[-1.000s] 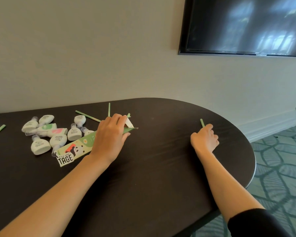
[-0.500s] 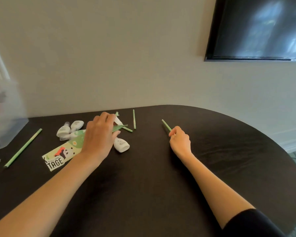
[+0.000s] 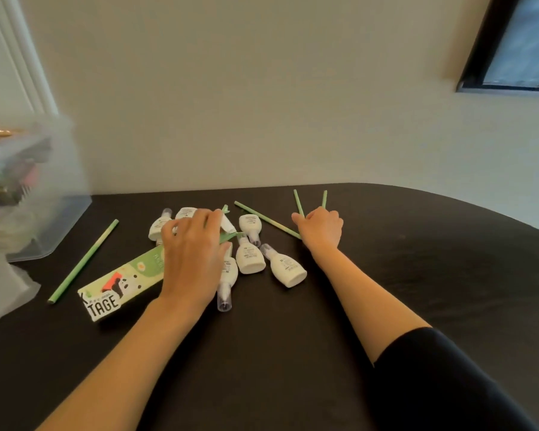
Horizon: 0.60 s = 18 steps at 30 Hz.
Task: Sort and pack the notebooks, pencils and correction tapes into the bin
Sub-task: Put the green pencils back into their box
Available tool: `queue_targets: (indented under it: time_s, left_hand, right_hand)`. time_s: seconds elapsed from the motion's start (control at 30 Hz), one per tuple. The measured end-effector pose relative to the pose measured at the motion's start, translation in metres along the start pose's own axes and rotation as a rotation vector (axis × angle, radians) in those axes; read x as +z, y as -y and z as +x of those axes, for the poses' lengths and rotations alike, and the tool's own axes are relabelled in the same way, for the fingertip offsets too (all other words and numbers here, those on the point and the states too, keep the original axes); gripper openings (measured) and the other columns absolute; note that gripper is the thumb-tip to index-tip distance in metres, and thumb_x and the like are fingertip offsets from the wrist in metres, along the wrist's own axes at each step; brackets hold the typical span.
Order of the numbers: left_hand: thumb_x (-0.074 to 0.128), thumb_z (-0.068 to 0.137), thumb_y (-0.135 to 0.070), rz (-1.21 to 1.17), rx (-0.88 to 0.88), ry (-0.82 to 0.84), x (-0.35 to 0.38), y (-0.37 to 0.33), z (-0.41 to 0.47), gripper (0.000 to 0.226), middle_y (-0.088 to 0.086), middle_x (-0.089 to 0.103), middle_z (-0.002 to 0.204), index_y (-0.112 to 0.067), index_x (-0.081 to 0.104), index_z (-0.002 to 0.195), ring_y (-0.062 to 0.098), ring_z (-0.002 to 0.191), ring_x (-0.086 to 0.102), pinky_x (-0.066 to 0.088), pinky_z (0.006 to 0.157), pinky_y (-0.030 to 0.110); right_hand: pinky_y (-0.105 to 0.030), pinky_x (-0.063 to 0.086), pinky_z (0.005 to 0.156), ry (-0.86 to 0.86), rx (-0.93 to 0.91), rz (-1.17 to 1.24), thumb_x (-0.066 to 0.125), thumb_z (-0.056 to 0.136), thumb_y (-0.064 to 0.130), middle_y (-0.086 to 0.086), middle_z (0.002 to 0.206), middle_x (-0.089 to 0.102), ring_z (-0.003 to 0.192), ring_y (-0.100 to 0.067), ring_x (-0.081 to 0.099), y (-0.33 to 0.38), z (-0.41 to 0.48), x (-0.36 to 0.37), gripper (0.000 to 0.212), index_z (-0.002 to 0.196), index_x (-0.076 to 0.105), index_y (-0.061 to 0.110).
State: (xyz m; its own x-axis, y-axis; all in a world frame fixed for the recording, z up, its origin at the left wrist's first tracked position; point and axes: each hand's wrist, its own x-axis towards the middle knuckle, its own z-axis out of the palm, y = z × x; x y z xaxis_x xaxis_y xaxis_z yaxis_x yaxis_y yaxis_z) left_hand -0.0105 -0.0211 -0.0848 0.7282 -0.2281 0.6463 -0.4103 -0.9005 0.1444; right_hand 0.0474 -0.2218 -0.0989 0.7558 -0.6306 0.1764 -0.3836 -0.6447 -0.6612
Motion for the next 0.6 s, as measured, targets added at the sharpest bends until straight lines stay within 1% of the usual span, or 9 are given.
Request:
queue_targets:
  time_s: [0.03,0.1,0.23,0.3,0.4,0.47,0.5,0.53,0.6]
  left_hand:
    - [0.077,0.071,-0.011,-0.001,0.032,-0.027,0.001,0.0,0.0,0.046,0.017,0.063,0.108,0.0,0.06,0.113,0.036,0.096,0.06,0.039,0.089,0.048]
    - [0.083,0.063,-0.008,0.002,0.079,-0.063,0.002,0.0,0.001,0.047,0.018,0.065,0.098,0.001,0.064,0.105,0.036,0.086,0.064,0.045,0.082,0.048]
    - [0.082,0.064,-0.006,-0.045,0.081,-0.064,0.0,0.003,-0.003,0.047,0.019,0.065,0.099,0.002,0.063,0.107,0.037,0.088,0.063,0.045,0.082,0.049]
    - [0.082,0.062,-0.003,-0.069,0.093,-0.076,-0.003,0.003,-0.004,0.048,0.02,0.065,0.099,0.004,0.063,0.106,0.039,0.088,0.063,0.046,0.082,0.05]
    - [0.083,0.059,0.001,-0.092,0.118,-0.1,-0.006,0.004,-0.008,0.051,0.022,0.065,0.099,0.006,0.063,0.106,0.04,0.087,0.064,0.047,0.08,0.052]
    - [0.084,0.058,0.001,-0.113,0.135,-0.121,-0.011,0.006,-0.012,0.052,0.022,0.065,0.099,0.006,0.063,0.105,0.041,0.088,0.064,0.048,0.08,0.052]
    - [0.084,0.056,0.002,-0.122,0.143,-0.125,-0.008,0.007,-0.012,0.053,0.023,0.065,0.098,0.006,0.063,0.105,0.042,0.089,0.064,0.048,0.08,0.052]
    - [0.085,0.055,0.002,-0.124,0.147,-0.134,-0.015,0.007,-0.016,0.054,0.022,0.065,0.097,0.006,0.063,0.104,0.042,0.089,0.064,0.048,0.079,0.052]
    - [0.086,0.052,0.003,-0.127,0.158,-0.144,-0.017,0.01,-0.019,0.055,0.022,0.065,0.096,0.006,0.063,0.102,0.043,0.089,0.063,0.05,0.076,0.05]
  right_hand:
    - [-0.036,0.037,0.095,-0.005,0.01,-0.052,0.055,0.089,0.035,-0.015,0.121,0.049,0.115,-0.028,0.043,0.002,0.003,0.002,0.039,0.111,0.058,0.003]
    - [-0.036,0.038,0.094,-0.002,0.006,-0.125,0.054,0.091,0.03,-0.016,0.124,0.047,0.114,-0.029,0.043,0.006,0.005,0.004,0.034,0.113,0.053,0.004]
    - [-0.035,0.039,0.09,0.027,-0.052,-0.215,0.049,0.093,0.026,-0.017,0.119,0.05,0.109,-0.029,0.047,0.007,-0.001,0.001,0.029,0.108,0.054,0.002]
    - [-0.035,0.04,0.088,0.042,-0.069,-0.198,0.048,0.093,0.024,-0.018,0.117,0.051,0.104,-0.029,0.048,0.006,-0.006,-0.004,0.027,0.104,0.055,0.001]
    - [-0.032,0.04,0.073,0.06,-0.078,-0.022,0.046,0.093,0.02,-0.018,0.109,0.055,0.085,-0.023,0.048,0.0,-0.013,-0.01,0.019,0.099,0.052,0.003]
    - [-0.03,0.04,0.068,0.065,-0.092,0.165,0.045,0.095,0.018,-0.013,0.102,0.056,0.08,-0.019,0.05,-0.006,-0.024,-0.017,0.014,0.098,0.047,0.005]
    - [-0.028,0.041,0.066,0.068,-0.097,0.252,0.045,0.095,0.018,-0.011,0.097,0.057,0.077,-0.017,0.051,-0.012,-0.027,-0.018,0.01,0.093,0.045,0.009]
    - [-0.025,0.042,0.063,0.073,-0.11,0.331,0.044,0.096,0.018,-0.008,0.091,0.057,0.072,-0.015,0.052,-0.014,-0.035,-0.024,0.011,0.087,0.043,0.013]
    - [-0.02,0.038,0.055,0.095,-0.123,0.439,0.042,0.097,0.019,-0.002,0.08,0.056,0.063,-0.009,0.05,-0.018,-0.046,-0.029,0.017,0.08,0.043,0.02]
